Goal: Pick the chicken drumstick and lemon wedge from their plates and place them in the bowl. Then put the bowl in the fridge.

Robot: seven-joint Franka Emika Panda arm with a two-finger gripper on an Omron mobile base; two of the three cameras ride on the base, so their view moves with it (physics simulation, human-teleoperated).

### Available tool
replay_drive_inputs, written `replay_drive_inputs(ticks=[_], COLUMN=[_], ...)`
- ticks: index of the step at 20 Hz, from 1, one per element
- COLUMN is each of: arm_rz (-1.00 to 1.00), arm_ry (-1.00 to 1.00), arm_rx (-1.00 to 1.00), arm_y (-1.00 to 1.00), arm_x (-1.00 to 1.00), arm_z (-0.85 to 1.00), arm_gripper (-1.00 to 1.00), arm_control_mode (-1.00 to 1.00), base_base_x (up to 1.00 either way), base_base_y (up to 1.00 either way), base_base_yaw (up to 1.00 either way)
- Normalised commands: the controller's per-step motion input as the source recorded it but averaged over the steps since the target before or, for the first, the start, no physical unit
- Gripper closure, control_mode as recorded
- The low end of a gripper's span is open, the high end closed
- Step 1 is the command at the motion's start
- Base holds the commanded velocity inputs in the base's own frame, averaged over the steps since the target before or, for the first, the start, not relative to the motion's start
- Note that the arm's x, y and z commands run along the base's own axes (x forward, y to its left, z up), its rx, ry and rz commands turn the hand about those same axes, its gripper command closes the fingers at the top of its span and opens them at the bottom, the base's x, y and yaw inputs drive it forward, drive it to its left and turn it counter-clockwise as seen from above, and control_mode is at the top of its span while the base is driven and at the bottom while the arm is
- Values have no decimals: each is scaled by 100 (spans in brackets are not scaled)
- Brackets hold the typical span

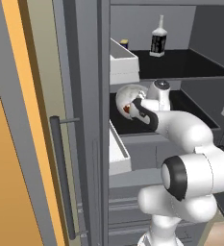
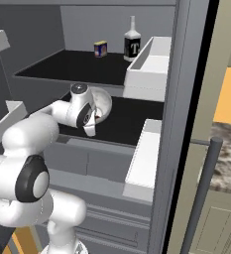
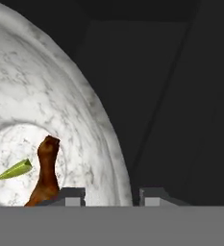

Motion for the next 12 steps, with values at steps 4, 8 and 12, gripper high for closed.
replay_drive_inputs(ticks=[4, 8, 12], arm_rz=[2, 4, 7], arm_ry=[-2, -10, -10], arm_rx=[1, 4, 1], arm_y=[0, 5, 4], arm_x=[-4, -3, -32], arm_z=[15, 40, 39], arm_gripper=[-100, -100, -100], arm_control_mode=[-100, -100, -100], base_base_x=[0, 0, 0], base_base_y=[0, 0, 0], base_base_yaw=[0, 0, 0])
